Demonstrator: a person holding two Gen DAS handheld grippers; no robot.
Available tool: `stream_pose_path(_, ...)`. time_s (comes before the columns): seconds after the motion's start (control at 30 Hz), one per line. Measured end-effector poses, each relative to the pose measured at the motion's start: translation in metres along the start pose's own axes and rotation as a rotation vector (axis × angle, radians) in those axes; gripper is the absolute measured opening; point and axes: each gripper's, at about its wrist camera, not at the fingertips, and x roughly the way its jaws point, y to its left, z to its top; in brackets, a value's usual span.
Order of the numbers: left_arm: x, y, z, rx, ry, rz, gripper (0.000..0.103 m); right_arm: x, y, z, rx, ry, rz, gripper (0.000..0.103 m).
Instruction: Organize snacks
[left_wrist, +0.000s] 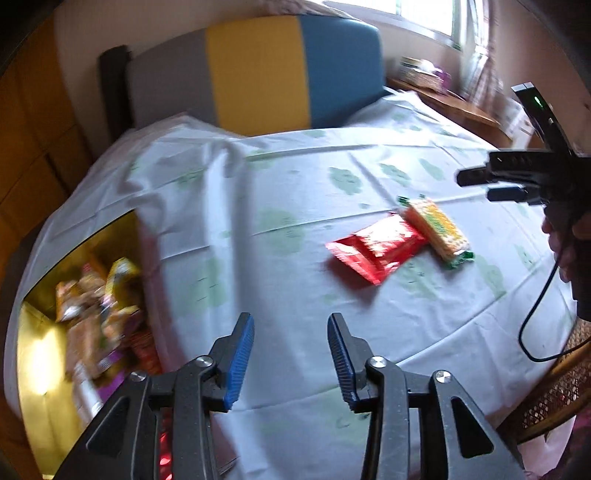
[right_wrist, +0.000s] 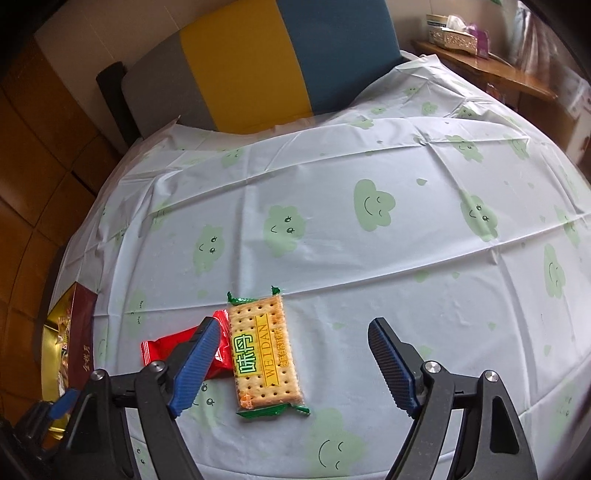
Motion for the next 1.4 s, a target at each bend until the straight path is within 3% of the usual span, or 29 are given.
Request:
stream_pose_path(0.07, 0.006, -0.011, 0.006, 0.038, 0.003, -0.023, 0.054, 0.000, 0.001, 0.000, -0.004, 0.003, 0.002, 0.084)
stream_pose_path(0.23, 0.024, -0.036, 0.021, 0.148, 0.022, -0.060, 0.060, 0.000, 0.004, -0.001, -0.013, 0.007, 0.010, 0.085)
stream_pose_path(0.67, 0.077, -0.081, 0.058, 0.342, 0.072, -0.131, 0.063, -0.001, 0.003, 0.001, 0.007, 0.007, 0.028, 0.086)
stream_pose_path(0.77, 0.093, -0.087, 0.064, 0.355, 0.114, -0.158, 0.064, -0.002, 0.003, 0.002, 0.014, 0.007, 0.032, 0.086)
stream_pose_path(0.93, 0.106, -0.094, 0.073, 0.398, 0.107, -0.131, 0.064, -0.002, 0.002, 0.004, 0.020, 0.003, 0.035, 0.087)
stream_pose_path(1.1, 0.113, -0.089, 0.080, 0.354, 0.101, -0.134, 0.064, 0.000, 0.002, 0.004, 0.021, 0.006, 0.024, 0.087)
stream_pose_path(1.2, 0.108, -0.087, 0.073, 0.350, 0.074, -0.128, 0.057, 0.001, 0.002, 0.004, 0.018, 0.008, 0.014, 0.087)
stream_pose_path(1.3, 0.100, -0.077, 0.068, 0.306, 0.071, -0.151, 0.042, 0.003, 0.002, 0.004, 0.013, 0.013, 0.004, 0.087)
stream_pose_path(1.37, 0.094, -0.067, 0.064, 0.242, 0.090, -0.157, 0.027, 0.003, 0.002, 0.004, 0.009, 0.016, -0.001, 0.087)
stream_pose_path(1.4, 0.092, -0.065, 0.063, 0.217, 0.100, -0.158, 0.025, 0.003, 0.002, 0.003, 0.007, 0.018, -0.003, 0.087)
